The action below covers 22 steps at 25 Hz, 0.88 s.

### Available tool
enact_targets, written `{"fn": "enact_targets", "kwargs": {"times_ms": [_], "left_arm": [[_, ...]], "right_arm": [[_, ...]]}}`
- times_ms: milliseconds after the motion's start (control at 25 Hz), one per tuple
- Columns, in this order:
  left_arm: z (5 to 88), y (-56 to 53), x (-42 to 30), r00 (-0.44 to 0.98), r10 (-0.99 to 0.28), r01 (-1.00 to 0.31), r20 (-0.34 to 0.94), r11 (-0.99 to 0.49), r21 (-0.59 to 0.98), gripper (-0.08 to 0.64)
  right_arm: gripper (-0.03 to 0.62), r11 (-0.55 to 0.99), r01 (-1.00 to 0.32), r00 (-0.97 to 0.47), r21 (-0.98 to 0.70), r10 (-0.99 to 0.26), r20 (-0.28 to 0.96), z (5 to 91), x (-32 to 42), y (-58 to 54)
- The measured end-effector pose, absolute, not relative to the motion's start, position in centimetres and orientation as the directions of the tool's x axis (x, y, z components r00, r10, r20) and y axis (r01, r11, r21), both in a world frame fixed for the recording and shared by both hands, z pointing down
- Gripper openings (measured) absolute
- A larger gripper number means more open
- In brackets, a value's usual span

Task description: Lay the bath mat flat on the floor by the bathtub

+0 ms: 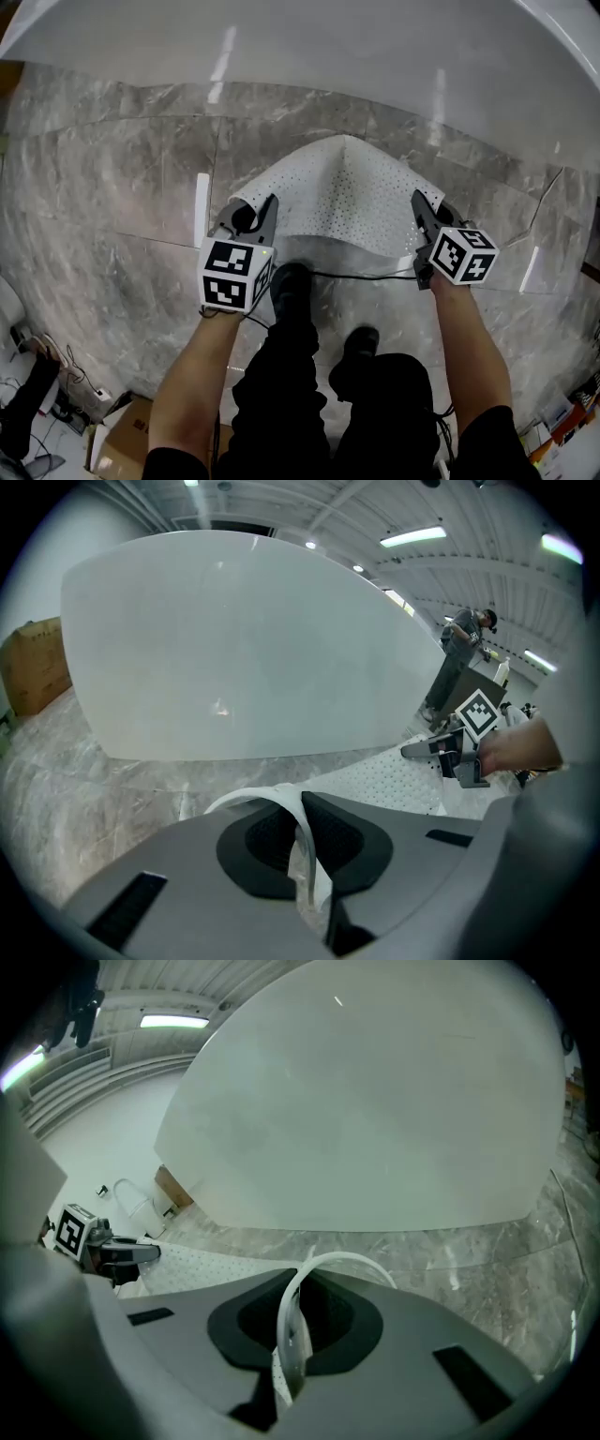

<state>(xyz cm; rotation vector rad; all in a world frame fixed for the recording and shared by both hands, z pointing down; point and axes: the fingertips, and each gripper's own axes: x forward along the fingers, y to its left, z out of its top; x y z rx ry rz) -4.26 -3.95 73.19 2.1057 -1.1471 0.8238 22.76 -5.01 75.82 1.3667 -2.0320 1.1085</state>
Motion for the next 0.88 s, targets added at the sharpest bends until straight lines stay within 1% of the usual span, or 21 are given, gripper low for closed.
{"fn": "enact_targets", "kwargs": {"times_ms": [200,320,600,720,800,880], "left_arm": [[75.7,-6.0,-4.7,0.396,-0.581,-0.897,0.711,-0.41,0.164,0.02],[77.3,-7.4,-5.8,0.364,-0.61,-0.914,0.704,-0.378,0.145,0.02],[81.7,-6.6,-9.4,0.284,-0.623,-0.944,0.729,-0.314,0.099,0.02],[84.0,-5.1,-10.6,0.254,-0.608,-0.959,0.752,-0.257,0.116,0.02],[85.6,-3.9,-11.0,0.253,-0.583,-0.963,0.772,-0.232,0.14,0.02],[86.8,-2.9,-11.2,0.252,-0.559,-0.961,0.79,-0.238,0.138,0.021]], "right_arm": [[0.025,0.255,-0.908,-0.418,-0.331,-0.559,0.716,79.0,22.8,-4.9],[0.025,0.24,-0.914,-0.405,-0.327,-0.58,0.707,81.2,23.8,-5.2],[0.025,0.145,-0.942,-0.326,-0.302,-0.602,0.729,86.0,29.4,-6.0],[0.026,0.092,-0.951,-0.29,-0.297,-0.603,0.743,87.3,32.6,-6.3],[0.025,0.096,-0.951,-0.293,-0.294,-0.579,0.761,88.5,33.4,-5.9],[0.026,0.133,-0.948,-0.313,-0.288,-0.546,0.777,89.6,33.9,-5.5]]}}
